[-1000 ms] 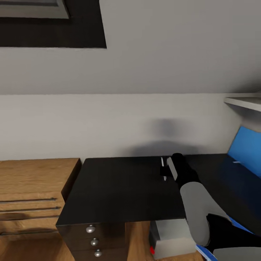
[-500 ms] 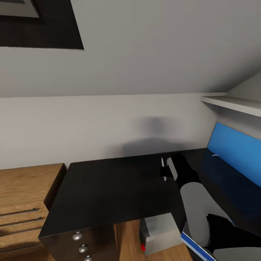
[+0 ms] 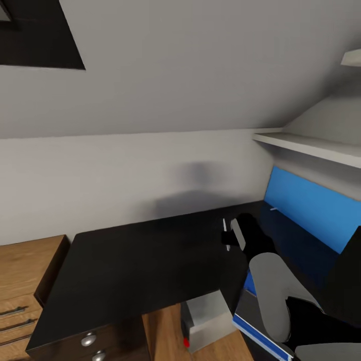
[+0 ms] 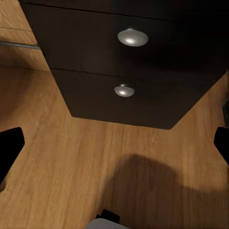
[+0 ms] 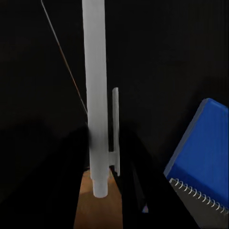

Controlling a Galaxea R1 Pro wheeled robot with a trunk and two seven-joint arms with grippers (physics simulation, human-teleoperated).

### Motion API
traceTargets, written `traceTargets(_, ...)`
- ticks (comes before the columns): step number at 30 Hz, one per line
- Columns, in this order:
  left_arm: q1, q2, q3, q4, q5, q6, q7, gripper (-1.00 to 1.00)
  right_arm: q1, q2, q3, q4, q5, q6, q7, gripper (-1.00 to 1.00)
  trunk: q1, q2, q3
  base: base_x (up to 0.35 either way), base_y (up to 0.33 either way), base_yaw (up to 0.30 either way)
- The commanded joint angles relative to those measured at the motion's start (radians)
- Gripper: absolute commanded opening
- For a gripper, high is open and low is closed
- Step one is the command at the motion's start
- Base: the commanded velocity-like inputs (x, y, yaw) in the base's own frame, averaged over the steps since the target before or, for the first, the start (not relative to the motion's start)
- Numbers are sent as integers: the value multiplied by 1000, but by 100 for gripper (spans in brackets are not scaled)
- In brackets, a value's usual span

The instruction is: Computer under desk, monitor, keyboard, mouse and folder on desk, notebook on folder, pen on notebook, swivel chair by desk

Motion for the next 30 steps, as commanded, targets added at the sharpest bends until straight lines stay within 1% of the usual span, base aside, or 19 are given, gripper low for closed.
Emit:
traceTargets(1,1,0,5,-2,-5,-1,2,100,-1,2,-5,0,7,3,1,-100,0,-1,0,0,0,-217)
traceTargets(5,1,0,5,-2,-6,-1,3,100,-1,2,-5,0,7,3,1,-100,0,-1,3,-107,0,-192)
traceTargets(10,1,0,5,-2,-6,0,3,100,5,2,-5,8,8,-9,2,-100,0,-1,6,-248,0,-99)
traceTargets(14,1,0,5,-2,-6,0,3,100,9,0,-5,37,9,-45,2,-100,0,-1,6,-303,0,-31)
traceTargets(15,1,-1,5,-2,-6,0,4,100,10,0,-4,54,10,-68,2,-100,0,-1,7,-317,0,-14)
traceTargets(19,1,-1,4,-2,-6,-1,4,100,11,-1,-4,82,11,-114,2,-100,0,-1,7,-308,0,-8)
traceTargets(21,1,0,4,-2,-6,-1,4,100,11,-2,-4,88,12,-124,2,-100,0,-1,7,-233,0,-3)
traceTargets(30,1,0,5,-2,-6,-1,2,100,14,-4,-4,99,13,-144,2,-100,0,-1,7,-81,0,-1)
